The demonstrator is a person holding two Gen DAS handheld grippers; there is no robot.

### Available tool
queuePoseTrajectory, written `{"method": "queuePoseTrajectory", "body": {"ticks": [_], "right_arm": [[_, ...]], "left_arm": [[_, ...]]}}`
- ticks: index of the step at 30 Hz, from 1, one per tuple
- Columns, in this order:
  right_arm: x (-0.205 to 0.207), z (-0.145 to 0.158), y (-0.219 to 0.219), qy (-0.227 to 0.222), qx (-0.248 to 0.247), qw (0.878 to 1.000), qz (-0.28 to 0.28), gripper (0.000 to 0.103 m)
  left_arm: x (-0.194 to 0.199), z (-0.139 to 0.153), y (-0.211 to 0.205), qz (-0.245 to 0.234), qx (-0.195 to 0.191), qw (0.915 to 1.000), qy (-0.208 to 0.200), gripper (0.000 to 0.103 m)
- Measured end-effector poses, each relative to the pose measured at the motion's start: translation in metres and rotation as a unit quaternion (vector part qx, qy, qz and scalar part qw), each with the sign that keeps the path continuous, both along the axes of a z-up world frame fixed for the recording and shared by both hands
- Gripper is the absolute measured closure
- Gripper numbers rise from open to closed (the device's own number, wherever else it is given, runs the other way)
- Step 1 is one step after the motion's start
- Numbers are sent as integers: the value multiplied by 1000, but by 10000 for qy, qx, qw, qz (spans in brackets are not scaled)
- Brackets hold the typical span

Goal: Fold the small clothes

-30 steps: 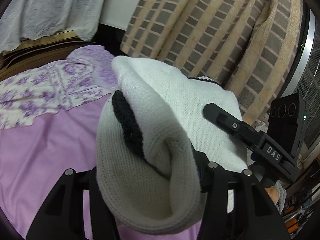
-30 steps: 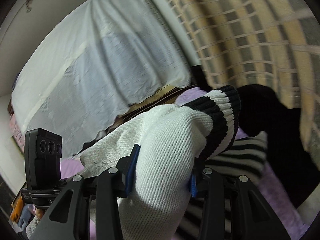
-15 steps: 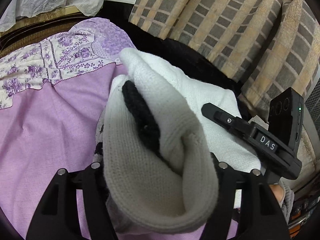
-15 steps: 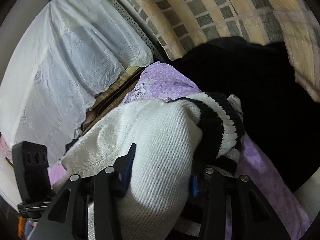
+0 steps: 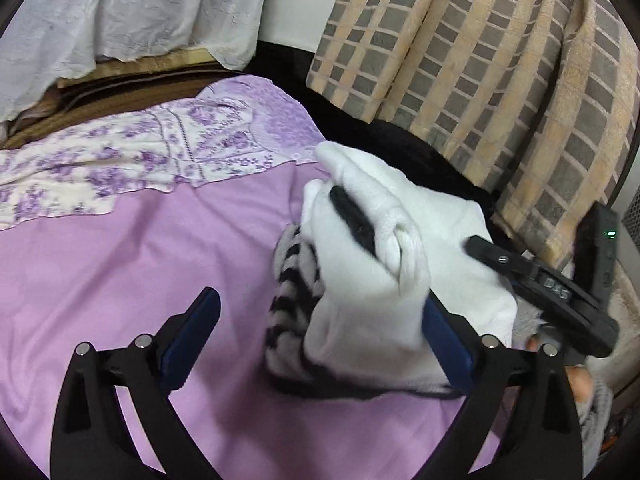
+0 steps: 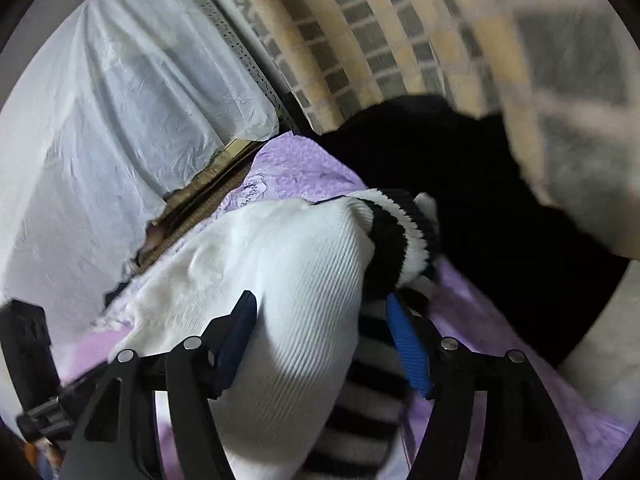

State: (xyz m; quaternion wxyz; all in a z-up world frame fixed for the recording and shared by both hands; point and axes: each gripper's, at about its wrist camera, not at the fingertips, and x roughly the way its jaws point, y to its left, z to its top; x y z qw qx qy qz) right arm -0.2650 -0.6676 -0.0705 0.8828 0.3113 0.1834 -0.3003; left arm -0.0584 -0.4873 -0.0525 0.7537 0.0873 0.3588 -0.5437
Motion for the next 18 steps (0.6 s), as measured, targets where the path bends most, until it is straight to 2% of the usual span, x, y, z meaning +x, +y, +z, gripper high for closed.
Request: {"method": "queuePoseTrajectory", "body": {"ticks": [7,11,18], "right_arm": [[-25,24,66,309,-354,9986,-249,24],[-37,41,106,480,-612,9960,-439,13],[-58,70,173,849,-1067,9871,-837,4]], "left_arm": [[-31,17,47,332,-152,9941,-1024,5],[-44,28,69,276,-286,9910,-1276,5],[-63,48,105,113,-541,9869,-1518,5]]}}
